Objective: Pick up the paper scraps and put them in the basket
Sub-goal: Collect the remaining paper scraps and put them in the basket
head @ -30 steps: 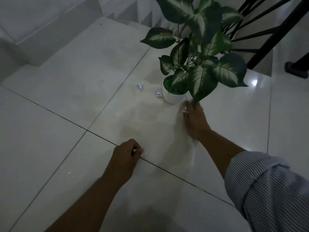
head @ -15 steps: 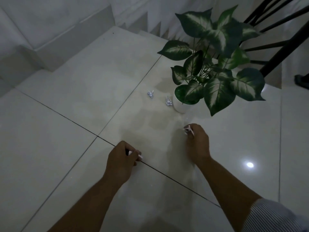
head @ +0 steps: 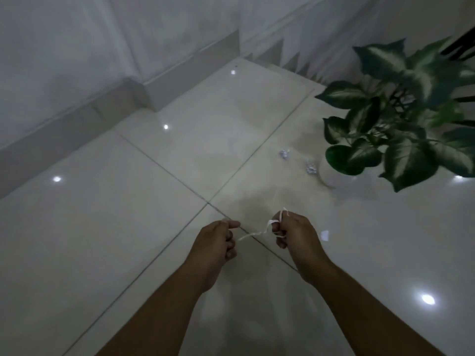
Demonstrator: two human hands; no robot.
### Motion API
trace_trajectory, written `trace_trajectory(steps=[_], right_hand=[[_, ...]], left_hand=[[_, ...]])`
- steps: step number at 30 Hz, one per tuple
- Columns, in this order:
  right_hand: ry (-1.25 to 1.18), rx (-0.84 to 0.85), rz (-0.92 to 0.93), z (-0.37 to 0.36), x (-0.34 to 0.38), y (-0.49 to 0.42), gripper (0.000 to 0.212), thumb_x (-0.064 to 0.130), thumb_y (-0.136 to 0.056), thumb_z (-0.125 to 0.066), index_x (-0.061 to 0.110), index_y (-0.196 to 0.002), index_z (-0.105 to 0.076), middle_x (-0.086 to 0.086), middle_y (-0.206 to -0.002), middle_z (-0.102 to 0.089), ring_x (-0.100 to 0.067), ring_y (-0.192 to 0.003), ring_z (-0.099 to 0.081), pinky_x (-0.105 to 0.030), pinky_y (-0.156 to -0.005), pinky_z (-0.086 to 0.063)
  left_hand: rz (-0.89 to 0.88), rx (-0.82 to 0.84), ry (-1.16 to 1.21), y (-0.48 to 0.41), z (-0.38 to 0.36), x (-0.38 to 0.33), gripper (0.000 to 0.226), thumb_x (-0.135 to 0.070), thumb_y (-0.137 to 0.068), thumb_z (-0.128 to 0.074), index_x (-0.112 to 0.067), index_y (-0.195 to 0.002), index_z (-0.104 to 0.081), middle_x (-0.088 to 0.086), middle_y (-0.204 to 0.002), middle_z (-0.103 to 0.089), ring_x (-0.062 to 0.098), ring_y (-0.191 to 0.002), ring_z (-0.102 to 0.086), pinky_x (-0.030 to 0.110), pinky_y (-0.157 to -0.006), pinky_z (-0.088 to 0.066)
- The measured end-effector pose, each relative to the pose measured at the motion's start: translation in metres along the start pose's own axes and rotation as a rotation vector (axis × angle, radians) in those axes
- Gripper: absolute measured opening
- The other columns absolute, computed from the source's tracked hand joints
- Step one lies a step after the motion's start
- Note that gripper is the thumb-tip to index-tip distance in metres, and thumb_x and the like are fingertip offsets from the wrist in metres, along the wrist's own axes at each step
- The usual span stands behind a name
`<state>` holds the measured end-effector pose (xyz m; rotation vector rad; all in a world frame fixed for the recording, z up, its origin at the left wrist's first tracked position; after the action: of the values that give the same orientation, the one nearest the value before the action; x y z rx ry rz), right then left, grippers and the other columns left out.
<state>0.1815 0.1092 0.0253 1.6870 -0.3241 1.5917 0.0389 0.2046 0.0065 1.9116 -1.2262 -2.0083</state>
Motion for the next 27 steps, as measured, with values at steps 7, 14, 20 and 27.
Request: trace_trajectory(steps=[7,14,20,27], right_hand=[[0.046,0.168,0.080,-0.131,0.037,0.014,0.058,0.027,-0.102,-0.037,0.024,-0.048,-0.061,0.008,-0.045,-0.053,-0.015,-0.047,-0.041,-0.028,-0.054,-0.031],[0.093,0.382,0.162,-0.307,0.089,0.060,0.039,0.024,-0.098,-0.039,0.021,-0.064,-0.058,0.008,-0.063,-0.049,-0.012,-0.053,-0.037,-0.026,-0.054,-0.028],[0.205,0.605,0.263,-0.442,0.126,0.142,0.026,0.036,-0.074,-0.042,0.019,-0.079,-0.060,0.005,-0.066,-0.045,-0.013,-0.056,-0.039,-0.027,-0.053,-0.028],[0.370,0.877,0.408,-0.582,0.124,0.266,0.022,0.023,-0.093,-0.048,0.008,-0.098,-0.063,-0.004,-0.099,-0.063,-0.018,-0.080,-0.053,-0.030,-0.068,-0.038]], left_hand=[[-0.156,-0.136,-0.083,0.026,0.119,-0.038,0.038,-0.031,-0.101,-0.042,-0.003,-0.090,-0.065,-0.006,-0.049,-0.038,0.011,-0.045,-0.034,0.023,-0.046,-0.033],[-0.508,-0.604,-0.872,0.131,0.321,-0.115,0.052,-0.039,-0.099,-0.039,-0.017,-0.055,-0.055,-0.006,-0.052,-0.053,0.009,-0.049,-0.049,0.023,-0.053,-0.038],[-0.614,-0.932,-1.198,0.239,0.468,-0.147,0.053,-0.043,-0.099,-0.033,-0.014,-0.054,-0.032,0.000,-0.045,-0.038,0.019,-0.045,-0.042,0.034,-0.052,-0.034],[-0.490,-1.349,-1.357,0.358,0.609,-0.095,0.037,-0.035,-0.100,-0.030,-0.015,-0.074,-0.046,0.008,-0.073,-0.051,0.030,-0.071,-0.048,0.043,-0.067,-0.041]])
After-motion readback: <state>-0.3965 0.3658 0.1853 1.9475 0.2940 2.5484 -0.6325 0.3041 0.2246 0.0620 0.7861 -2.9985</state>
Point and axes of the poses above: each hand's wrist, its own y-axis away from the middle knuckle, its own z-axis out of the back of the hand, x = y × z, the point moved 5 cm from there along -y, towards the middle knuckle
